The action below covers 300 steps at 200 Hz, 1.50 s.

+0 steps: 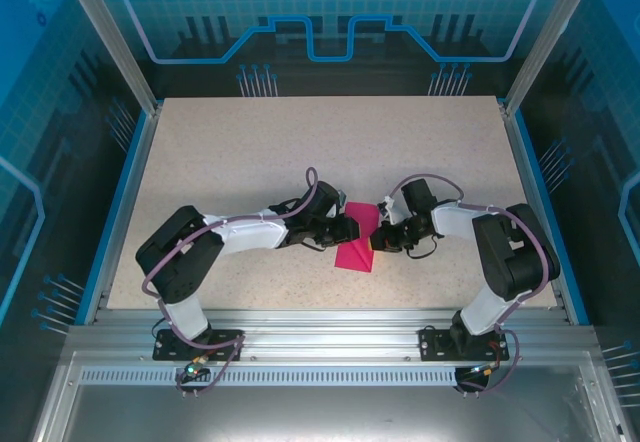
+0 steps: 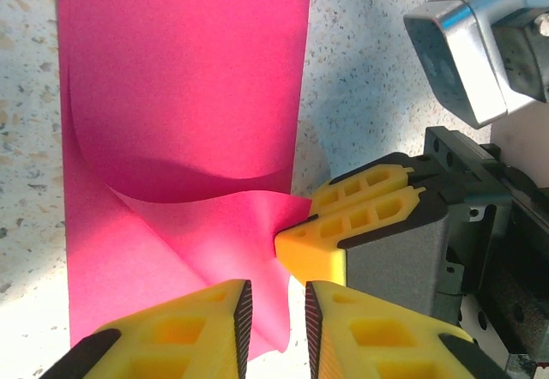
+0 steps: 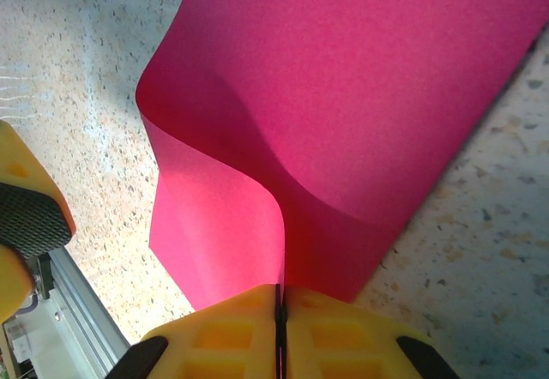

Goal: Fold a paper plane with a square sheet of paper (pick it up from the middle)
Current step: Fold the triangle a second time at the center of the table.

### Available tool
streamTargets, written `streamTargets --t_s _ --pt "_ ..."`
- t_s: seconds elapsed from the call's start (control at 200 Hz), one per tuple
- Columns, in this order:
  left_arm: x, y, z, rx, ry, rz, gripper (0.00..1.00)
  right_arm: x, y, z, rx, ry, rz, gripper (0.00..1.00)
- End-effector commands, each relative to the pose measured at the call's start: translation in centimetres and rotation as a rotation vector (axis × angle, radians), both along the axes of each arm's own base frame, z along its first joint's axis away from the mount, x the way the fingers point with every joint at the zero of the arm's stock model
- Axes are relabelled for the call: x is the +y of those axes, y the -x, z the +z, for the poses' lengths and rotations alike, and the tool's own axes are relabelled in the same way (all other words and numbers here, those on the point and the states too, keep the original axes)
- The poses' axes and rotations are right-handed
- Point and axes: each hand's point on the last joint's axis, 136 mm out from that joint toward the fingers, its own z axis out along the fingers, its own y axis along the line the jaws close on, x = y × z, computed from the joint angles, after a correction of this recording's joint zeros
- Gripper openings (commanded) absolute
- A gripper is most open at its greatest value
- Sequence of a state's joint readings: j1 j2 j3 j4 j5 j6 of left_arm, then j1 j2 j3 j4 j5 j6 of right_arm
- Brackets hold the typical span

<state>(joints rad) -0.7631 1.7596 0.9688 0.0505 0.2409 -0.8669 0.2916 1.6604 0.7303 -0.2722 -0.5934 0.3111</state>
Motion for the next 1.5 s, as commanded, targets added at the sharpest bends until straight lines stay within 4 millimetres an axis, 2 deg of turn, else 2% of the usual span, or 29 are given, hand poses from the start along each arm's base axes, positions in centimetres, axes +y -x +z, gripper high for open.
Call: streamTargets --t_s 0.0,0.665,1.005,1.495 --pt "-0.8 -0.3 0.1 0.008 0.009 -0.004 0.27 -0.4 -0.5 -0.1 0.017 0.020 -0.019 0.09" --pt "-2.1 -0.7 -0.3 0.028 0.039 -0.027 0.26 -0.3 -0.4 -0.3 0.014 0.035 -0.008 0.11" --pt "-3.0 -0.6 0.5 0.009 0.079 -0.057 0.28 0.0 -0.4 -0.1 0.013 0.016 0.000 0.12" --pt "-2.2 -0.3 -3.4 0.075 0.001 -0.022 0.27 -0.1 -0.4 -0.2 0.016 0.021 -0.002 0.13"
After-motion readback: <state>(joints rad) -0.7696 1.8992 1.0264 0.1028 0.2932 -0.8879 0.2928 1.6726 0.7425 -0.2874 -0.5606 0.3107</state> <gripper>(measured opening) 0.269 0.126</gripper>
